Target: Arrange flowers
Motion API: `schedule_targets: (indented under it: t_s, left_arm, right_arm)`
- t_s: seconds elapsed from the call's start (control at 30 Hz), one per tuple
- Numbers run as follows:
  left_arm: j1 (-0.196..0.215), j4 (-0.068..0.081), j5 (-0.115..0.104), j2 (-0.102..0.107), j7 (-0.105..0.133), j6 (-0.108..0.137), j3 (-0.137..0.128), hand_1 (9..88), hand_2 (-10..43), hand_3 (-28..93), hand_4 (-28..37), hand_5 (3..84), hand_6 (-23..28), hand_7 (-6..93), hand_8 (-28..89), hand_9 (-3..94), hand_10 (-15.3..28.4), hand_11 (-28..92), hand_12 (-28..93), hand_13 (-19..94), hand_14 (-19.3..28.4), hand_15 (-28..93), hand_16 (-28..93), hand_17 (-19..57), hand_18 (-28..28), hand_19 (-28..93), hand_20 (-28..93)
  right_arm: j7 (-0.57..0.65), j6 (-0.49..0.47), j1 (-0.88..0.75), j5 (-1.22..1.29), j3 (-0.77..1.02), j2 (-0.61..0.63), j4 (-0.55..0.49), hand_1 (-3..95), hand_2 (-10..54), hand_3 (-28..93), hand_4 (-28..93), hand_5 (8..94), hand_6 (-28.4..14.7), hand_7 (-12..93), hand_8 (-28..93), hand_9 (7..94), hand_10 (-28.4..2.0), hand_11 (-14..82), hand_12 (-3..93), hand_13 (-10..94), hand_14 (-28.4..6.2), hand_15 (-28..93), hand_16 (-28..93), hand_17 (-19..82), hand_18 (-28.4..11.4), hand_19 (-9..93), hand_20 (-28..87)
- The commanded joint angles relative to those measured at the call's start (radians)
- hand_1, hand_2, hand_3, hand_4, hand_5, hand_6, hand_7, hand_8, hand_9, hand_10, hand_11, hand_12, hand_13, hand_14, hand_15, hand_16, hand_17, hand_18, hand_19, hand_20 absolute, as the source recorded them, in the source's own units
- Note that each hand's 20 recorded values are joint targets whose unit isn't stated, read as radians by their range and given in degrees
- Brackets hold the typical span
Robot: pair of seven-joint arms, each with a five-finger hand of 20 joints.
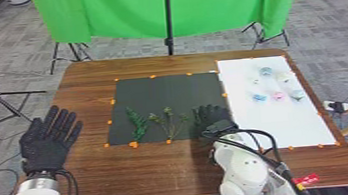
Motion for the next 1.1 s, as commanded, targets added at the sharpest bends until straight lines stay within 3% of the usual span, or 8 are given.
schedule_targets:
  t_s: [0.03, 0.27, 0.37, 0.5, 0.7, 1.1]
  left_arm:
    - [0.008, 0.007, -0.004, -0.004, -0.014, 0.009, 0.004, 31.9, 10.5, 75, -22.3, 42.9, 7.9, 12.3, -9, 37.1, 14.1, 17, 12, 28, 14.6, 35, -4, -2.9, 13.4, 27, 16]
    - [0.004, 0.011, -0.005, -0.007, -0.021, 0.006, 0.010, 31.6, 11.0, 74, -22.5, 42.9, 7.9, 12.3, -9, 37.0, 14.1, 17, 12, 28, 14.6, 35, -4, -2.9, 13.4, 27, 16]
    - [0.010, 0.004, 0.003, -0.009, -0.029, 0.022, 0.005, 31.5, 11.2, 74, -22.5, 42.9, 7.9, 12.3, -9, 37.0, 14.1, 17, 12, 28, 14.6, 34, -4, -2.9, 13.4, 27, 16]
    - [0.010, 0.005, 0.004, -0.009, -0.029, 0.022, 0.005, 31.3, 11.4, 75, -22.5, 42.9, 7.9, 12.3, -9, 37.1, 14.0, 17, 12, 28, 14.6, 34, -4, -2.9, 13.6, 27, 16]
    - [0.015, 0.005, -0.004, -0.008, -0.025, 0.016, 0.012, 31.0, 11.5, 75, -22.5, 42.4, 7.6, 12.3, -9, 37.0, 13.6, 17, 12, 29, 14.3, 34, -4, -2.8, 13.6, 28, 16]
    - [0.008, 0.011, -0.007, -0.009, -0.024, 0.011, 0.013, 30.6, 11.5, 75, -22.5, 42.1, 7.0, 12.6, -9, 37.0, 12.6, 18, 12, 29, 13.4, 34, -4, -2.4, 13.3, 27, 16]
  right_arm:
    - [0.006, 0.072, -0.010, -0.004, -0.013, 0.005, 0.014, 50.6, -9.5, 62, -24, 59.4, -5.5, 43, 14, 65.2, -20.8, 19.9, 19.7, 68, -13.4, 52, 28, 41, -25.4, 93, 38]
    - [0.024, 0.079, -0.001, -0.003, -0.011, -0.004, 0.027, 45.8, -9.5, 66, -24, 60.1, -7.0, 39, 12, 63.9, -21.5, 19.0, 19.3, 67, -14.1, 54, 27, 42, -25.5, 93, 39]
    - [0.043, 0.086, -0.003, -0.007, -0.009, -0.005, 0.022, 44.5, -9.5, 67, -23, 60.4, -7.1, 38, 11, 63.6, -21.8, 18.6, 19.1, 67, -14.3, 55, 27, 42, -25.6, 93, 40]
    - [0.054, 0.117, -0.008, 0.010, -0.004, -0.008, 0.009, 42.6, -9.5, 67, -22, 61.4, -7.4, 39, 11, 63.0, -23.3, 16.2, 17.8, 66, -14.8, 55, 26, 42, -26.0, 93, 41]
    - [0.053, 0.142, -0.004, 0.037, -0.004, -0.014, -0.030, 37.4, -9.5, 70, -21, 61.8, -8.9, 41, -10, 60.5, -24.3, 13.6, 16.3, 66, -15.9, 55, 25, 42, -26.2, 93, 41]
    - [0.070, 0.098, 0.001, 0.079, 0.001, -0.020, -0.060, 34.4, -9.5, 72, -20, 61.4, -10.0, 37, -10, 60.8, -25.4, 12.1, 15.9, 67, -16.9, 54, 25, 42, -27.1, 93, 41]
